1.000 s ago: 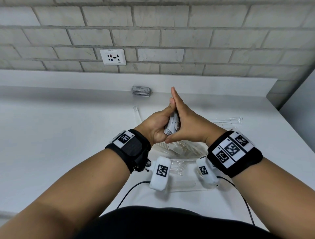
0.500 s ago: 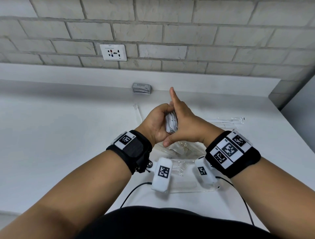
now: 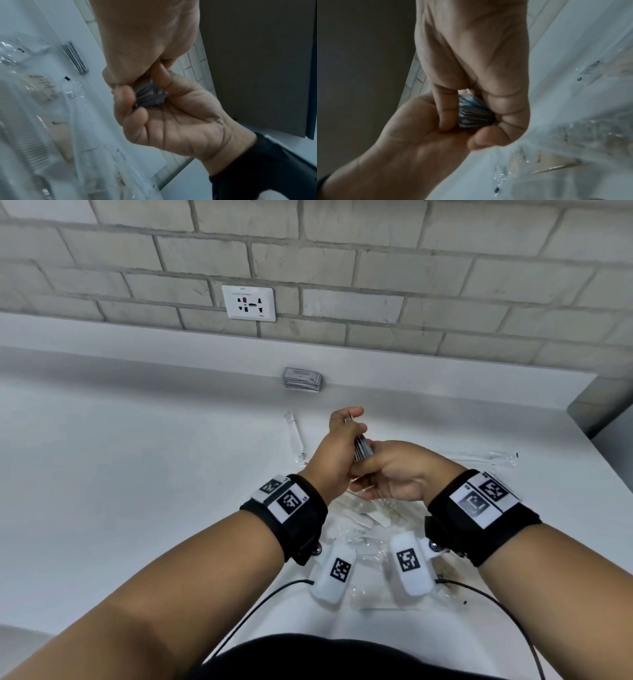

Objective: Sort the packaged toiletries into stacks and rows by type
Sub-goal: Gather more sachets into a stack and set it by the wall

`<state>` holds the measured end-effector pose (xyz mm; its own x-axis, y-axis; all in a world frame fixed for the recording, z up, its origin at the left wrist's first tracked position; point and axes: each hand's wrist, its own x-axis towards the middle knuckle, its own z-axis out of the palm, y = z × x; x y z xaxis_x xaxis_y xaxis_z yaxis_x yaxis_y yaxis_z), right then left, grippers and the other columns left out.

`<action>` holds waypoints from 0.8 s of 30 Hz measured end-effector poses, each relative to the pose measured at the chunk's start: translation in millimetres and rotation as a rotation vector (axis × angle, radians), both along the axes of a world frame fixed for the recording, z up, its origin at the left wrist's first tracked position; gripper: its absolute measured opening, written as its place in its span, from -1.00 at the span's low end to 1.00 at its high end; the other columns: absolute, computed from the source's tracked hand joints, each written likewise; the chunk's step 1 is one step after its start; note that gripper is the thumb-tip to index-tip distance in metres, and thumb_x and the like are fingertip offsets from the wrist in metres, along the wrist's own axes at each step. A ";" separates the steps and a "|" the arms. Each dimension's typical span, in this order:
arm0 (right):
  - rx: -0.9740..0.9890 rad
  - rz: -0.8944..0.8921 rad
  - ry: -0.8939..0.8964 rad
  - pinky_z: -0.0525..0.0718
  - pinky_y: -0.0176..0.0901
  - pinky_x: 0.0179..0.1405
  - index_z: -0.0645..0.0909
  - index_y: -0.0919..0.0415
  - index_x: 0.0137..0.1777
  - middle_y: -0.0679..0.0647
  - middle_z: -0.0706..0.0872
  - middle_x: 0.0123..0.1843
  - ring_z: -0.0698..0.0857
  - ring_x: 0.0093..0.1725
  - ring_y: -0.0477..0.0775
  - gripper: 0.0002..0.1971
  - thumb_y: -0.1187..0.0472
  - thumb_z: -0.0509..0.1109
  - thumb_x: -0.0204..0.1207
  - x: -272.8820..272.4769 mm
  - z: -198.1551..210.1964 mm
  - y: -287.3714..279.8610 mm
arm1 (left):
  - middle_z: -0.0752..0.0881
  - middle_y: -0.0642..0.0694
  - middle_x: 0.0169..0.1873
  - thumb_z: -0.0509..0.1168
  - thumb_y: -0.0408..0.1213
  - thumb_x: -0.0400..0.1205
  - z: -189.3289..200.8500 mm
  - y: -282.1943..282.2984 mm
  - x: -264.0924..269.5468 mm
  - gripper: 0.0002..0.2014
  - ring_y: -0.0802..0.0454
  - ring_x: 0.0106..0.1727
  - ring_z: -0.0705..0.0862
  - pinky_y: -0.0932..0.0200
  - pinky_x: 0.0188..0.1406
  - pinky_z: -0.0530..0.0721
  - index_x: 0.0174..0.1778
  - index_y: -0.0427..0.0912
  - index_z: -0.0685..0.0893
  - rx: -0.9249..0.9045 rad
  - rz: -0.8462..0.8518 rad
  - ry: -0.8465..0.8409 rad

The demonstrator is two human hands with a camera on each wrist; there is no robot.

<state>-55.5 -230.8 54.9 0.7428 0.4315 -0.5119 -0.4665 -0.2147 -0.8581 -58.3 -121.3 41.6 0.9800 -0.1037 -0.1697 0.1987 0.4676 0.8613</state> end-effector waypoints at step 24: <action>-1.095 0.415 -0.496 0.48 -0.21 -0.43 0.57 0.33 0.13 0.14 0.65 -0.24 0.59 -0.31 0.11 -0.75 0.31 0.33 0.46 176.1 -30.3 81.2 | 0.67 -0.02 0.07 0.11 -0.08 0.69 -54.7 146.3 91.1 -0.72 -0.11 0.07 0.66 0.10 -0.02 0.49 0.19 0.03 0.67 2.100 -0.573 -0.724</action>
<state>120.6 -149.6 24.7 0.8674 0.2056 -0.4531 0.1243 -0.9713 -0.2028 32.8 25.0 -13.1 0.8513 -0.5081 -0.1309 -0.5227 -0.8430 -0.1273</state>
